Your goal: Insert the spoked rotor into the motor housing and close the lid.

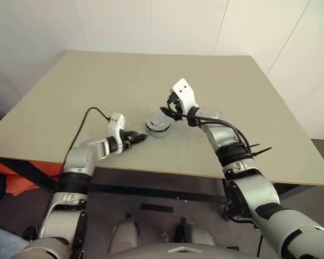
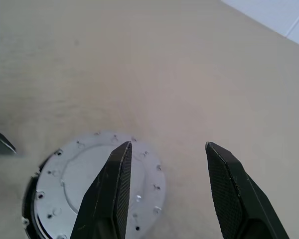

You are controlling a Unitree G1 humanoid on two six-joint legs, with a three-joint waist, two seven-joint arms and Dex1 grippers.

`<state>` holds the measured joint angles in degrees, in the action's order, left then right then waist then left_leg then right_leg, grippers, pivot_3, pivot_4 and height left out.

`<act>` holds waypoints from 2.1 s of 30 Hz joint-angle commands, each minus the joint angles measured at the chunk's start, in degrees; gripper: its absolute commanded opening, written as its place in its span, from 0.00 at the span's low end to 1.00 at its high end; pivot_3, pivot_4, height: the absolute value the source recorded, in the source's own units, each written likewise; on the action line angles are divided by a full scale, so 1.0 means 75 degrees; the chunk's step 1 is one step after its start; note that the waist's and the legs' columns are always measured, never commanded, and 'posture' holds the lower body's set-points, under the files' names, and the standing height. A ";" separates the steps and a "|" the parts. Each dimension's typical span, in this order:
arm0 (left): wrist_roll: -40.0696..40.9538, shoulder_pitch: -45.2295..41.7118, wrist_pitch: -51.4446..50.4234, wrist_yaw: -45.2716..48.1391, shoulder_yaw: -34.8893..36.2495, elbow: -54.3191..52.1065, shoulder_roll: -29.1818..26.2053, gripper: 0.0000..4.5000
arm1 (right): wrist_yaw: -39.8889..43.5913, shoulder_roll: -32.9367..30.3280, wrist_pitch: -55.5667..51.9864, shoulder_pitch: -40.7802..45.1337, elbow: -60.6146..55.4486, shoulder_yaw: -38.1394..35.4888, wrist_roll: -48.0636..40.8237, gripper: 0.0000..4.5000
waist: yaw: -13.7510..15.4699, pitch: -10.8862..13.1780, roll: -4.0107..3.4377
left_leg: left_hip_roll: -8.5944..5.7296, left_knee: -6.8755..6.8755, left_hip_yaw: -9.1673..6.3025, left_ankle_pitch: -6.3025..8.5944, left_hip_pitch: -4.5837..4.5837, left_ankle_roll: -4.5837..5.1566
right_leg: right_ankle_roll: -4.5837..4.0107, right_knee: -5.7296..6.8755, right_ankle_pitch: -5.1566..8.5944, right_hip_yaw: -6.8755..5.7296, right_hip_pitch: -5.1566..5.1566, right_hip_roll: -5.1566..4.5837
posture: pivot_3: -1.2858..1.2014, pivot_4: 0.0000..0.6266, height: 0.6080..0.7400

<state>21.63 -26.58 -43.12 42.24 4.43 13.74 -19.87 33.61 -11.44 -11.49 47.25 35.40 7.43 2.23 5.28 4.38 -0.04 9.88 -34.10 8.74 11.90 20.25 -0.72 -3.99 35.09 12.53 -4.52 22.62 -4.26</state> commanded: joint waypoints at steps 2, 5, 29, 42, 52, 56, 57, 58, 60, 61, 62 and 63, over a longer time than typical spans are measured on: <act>0.0277 0.0161 -0.0001 0.0237 0.0554 -0.0529 -0.0845 0.68 | 0.0011 0.0015 -0.0134 -0.0042 -0.0171 0.0017 -0.0045 0.58 | -0.0050 0.0003 -0.0004 | 0.0001 0.0000 -0.0001 0.0000 0.0000 0.0000 | 0.0000 -0.0001 0.0000 0.0000 0.0001 0.0002 | 0.52 0.00 1.00; 0.0329 0.0220 0.0124 0.0221 0.0784 -0.0400 -0.1118 0.68 | 0.0297 0.0118 -0.0362 -0.0259 -0.0421 0.0183 -0.0121 0.58 | -0.0090 0.0003 -0.0005 | 0.0001 0.0001 -0.0001 0.0002 -0.0003 0.0003 | 0.0000 -0.0001 0.0000 0.0000 -0.0002 0.0002 | 0.52 0.00 1.00; 0.0462 0.0557 0.0091 -0.0124 0.0580 -0.0790 -0.0724 0.68 | -0.0126 0.0749 0.0231 0.0113 0.1109 0.0301 0.0054 0.99 | -0.0173 0.0003 -0.0005 | 0.0002 -0.0001 -0.0003 0.0000 -0.0019 0.0000 | 0.0000 0.0000 0.0000 -0.0001 -0.0019 0.0002 | 0.52 0.00 1.00; 0.0331 0.0591 0.0280 -0.0283 0.0552 -0.0545 -0.0676 0.68 | 0.0106 0.0721 0.0203 0.0174 0.0889 0.0176 -0.0108 0.70 | -0.0171 0.0003 -0.0005 | 0.0001 -0.0001 -0.0004 0.0001 -0.0023 0.0002 | -0.0001 0.0002 0.0000 0.0000 -0.0024 0.0002 | 0.52 0.00 1.00; 0.0307 0.0709 0.0374 -0.0336 0.0493 -0.0455 -0.0615 0.68 | 0.0872 0.0564 -0.0463 0.0038 -0.0112 0.0062 -0.0571 0.70 | -0.0171 0.0004 -0.0005 | 0.0001 -0.0002 -0.0004 0.0001 -0.0017 0.0002 | -0.0001 0.0000 0.0000 -0.0001 -0.0020 0.0002 | 0.52 0.00 1.00; 0.0319 0.0725 0.0367 -0.0344 0.0465 -0.0480 -0.0603 0.68 | 0.0854 0.0595 -0.0502 -0.0017 -0.0158 0.0138 -0.0517 0.70 | -0.0165 0.0004 -0.0005 | 0.0002 -0.0002 -0.0004 0.0001 -0.0016 0.0002 | -0.0001 0.0000 0.0000 -0.0001 -0.0019 0.0002 | 0.52 0.00 1.00; 0.0321 0.0727 0.0369 -0.0349 0.0458 -0.0484 -0.0600 0.68 | 0.0846 0.0600 -0.0496 -0.0031 -0.0155 0.0160 -0.0491 0.70 | -0.0165 0.0004 -0.0005 | 0.0001 -0.0002 -0.0004 0.0001 -0.0017 0.0002 | -0.0001 0.0000 0.0000 -0.0001 -0.0020 0.0002 | 0.52 0.00 1.00; 0.0321 0.0717 0.0373 -0.0354 0.0450 -0.0478 -0.0595 0.68 | 0.0844 0.0603 -0.0468 -0.0052 -0.0129 0.0208 -0.0443 0.70 | -0.0166 0.0004 -0.0005 | 0.0001 -0.0002 -0.0004 0.0001 -0.0017 0.0002 | -0.0001 0.0000 0.0000 -0.0001 -0.0020 0.0002 | 0.52 0.00 1.00; 0.0320 0.0696 0.0386 -0.0366 0.0437 -0.0459 -0.0591 0.68 | 0.0887 0.0574 -0.0419 -0.0096 -0.0039 0.0350 -0.0302 0.70 | -0.0168 0.0004 -0.0005 | 0.0002 -0.0002 -0.0004 0.0001 -0.0018 0.0002 | -0.0001 0.0000 0.0000 -0.0001 -0.0020 0.0002 | 0.52 0.00 1.00; 0.0325 0.0706 0.0386 -0.0369 0.0434 -0.0474 -0.0593 0.68 | 0.0919 0.0541 -0.0390 -0.0138 -0.0003 0.0435 -0.0222 0.70 | -0.0169 0.0004 -0.0005 | 0.0003 -0.0002 -0.0004 0.0001 -0.0018 0.0002 | -0.0001 0.0000 0.0000 -0.0001 -0.0019 0.0002 | 0.52 0.00 1.00; 0.0329 0.0716 0.0386 -0.0372 0.0432 -0.0487 -0.0597 0.68 | 0.0933 0.0516 -0.0370 -0.0168 0.0028 0.0486 -0.0173 0.70 | -0.0169 0.0004 -0.0005 | 0.0003 -0.0002 -0.0004 0.0001 -0.0019 0.0001 | -0.0001 0.0000 0.0000 -0.0001 -0.0020 0.0002 | 0.52 0.00 1.00; 0.0331 0.0721 0.0387 -0.0374 0.0429 -0.0495 -0.0600 0.68 | 0.0936 0.0491 -0.0361 -0.0185 0.0095 0.0516 -0.0137 0.70 | -0.0169 0.0003 -0.0005 | 0.0003 -0.0002 -0.0004 0.0001 -0.0019 0.0001 | -0.0001 0.0000 0.0000 -0.0001 -0.0020 0.0002 | 0.52 0.00 1.00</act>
<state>23.77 -20.58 -41.15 39.49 7.18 10.99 -24.25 40.25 -7.58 -15.46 45.32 37.45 10.92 0.98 4.01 4.41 -0.08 9.90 -34.11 8.71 11.91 20.10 -0.71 -4.00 35.09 12.53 -4.53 22.47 -4.25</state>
